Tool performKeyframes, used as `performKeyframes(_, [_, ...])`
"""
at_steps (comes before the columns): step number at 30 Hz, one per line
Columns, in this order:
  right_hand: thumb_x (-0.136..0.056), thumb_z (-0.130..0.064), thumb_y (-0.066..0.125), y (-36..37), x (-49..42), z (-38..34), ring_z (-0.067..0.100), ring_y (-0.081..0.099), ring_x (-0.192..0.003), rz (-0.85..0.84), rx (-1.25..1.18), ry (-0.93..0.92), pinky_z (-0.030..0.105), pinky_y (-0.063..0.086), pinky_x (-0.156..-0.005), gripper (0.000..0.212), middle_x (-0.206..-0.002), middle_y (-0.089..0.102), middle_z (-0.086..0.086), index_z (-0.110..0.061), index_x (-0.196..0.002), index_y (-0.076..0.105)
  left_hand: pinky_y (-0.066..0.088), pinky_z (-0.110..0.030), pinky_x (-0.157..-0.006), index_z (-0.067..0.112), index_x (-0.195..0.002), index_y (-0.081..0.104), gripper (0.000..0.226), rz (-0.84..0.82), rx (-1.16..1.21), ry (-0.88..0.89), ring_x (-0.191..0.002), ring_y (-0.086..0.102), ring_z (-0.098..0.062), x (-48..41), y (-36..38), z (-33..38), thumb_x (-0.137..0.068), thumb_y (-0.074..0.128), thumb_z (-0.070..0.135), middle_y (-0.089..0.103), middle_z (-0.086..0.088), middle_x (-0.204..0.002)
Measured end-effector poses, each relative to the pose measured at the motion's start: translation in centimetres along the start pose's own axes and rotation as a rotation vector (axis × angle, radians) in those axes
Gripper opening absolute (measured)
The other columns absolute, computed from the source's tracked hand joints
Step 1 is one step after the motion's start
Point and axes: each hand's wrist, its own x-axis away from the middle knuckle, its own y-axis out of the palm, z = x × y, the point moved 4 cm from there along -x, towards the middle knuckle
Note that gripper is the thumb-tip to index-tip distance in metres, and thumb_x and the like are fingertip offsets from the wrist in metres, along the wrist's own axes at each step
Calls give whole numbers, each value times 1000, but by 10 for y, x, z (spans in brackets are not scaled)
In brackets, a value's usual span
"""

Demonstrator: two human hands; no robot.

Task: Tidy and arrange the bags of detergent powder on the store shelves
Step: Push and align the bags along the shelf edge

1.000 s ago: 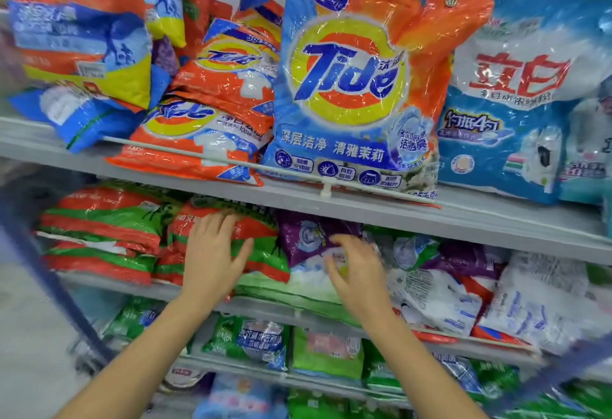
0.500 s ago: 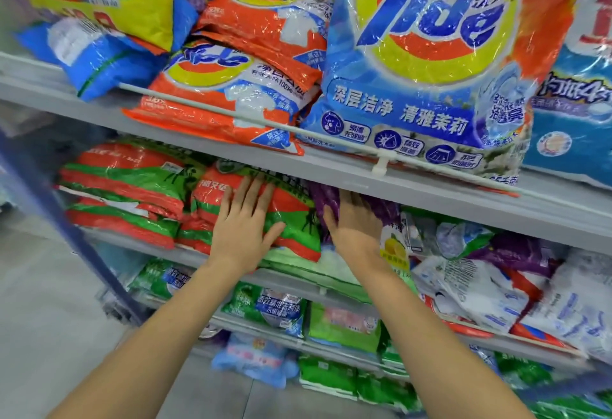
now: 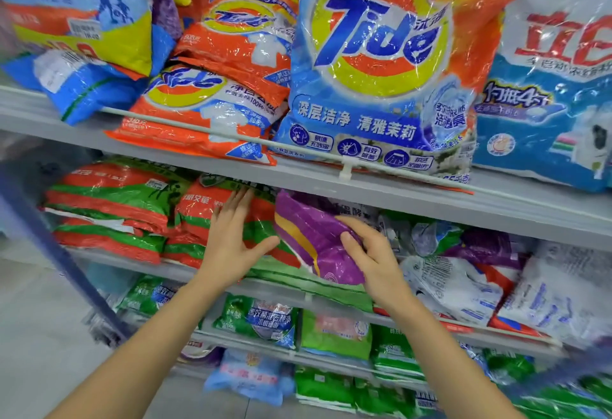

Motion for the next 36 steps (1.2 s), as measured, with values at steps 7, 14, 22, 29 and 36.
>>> performKeyframes(7, [-55,-49,85,-27,44,-8,18,69,-84,-125,-638,200,26,55,-67,52,-103,72,5,-27,-101,74,46,-13,-82,29,-111,60,62,-238,622,-100,-102,60,4,29,-3,67,-60,66,65,66,10,-114])
performKeyframes(14, [-38,-63,86,-73,99,-5,26,69,-90,-120,-759,385,35,57,-70,85,-110,69,12,-14,-106,71,50,-40,-62,14,-74,62,42,-123,545,-51,-70,65,-28,52,-21,150,-64,66,54,66,-12,-74])
performKeyframes(22, [-63,-63,71,-130,139,-89,12,63,-104,-139,-70,202,18,50,-77,80,-120,62,-3,-17,-126,52,36,-25,-51,22,-60,54,32,-18,304,80,-52,53,-5,87,-34,242,-79,71,41,60,9,-57])
performKeyframes(29, [-84,-36,65,-178,174,-128,8,68,-82,-13,299,51,40,54,-83,11,-89,73,-5,-26,-89,67,47,-42,-63,7,-70,58,56,38,205,119,-65,60,-20,106,-48,312,-69,66,62,63,-6,-65])
performKeyframes(36, [-92,-13,57,-231,198,-171,16,67,-73,138,330,-70,41,52,-72,17,-80,73,8,-5,-87,71,35,-30,-54,18,-72,46,63,99,101,99,-61,52,-8,105,-29,347,-58,50,79,55,5,-64])
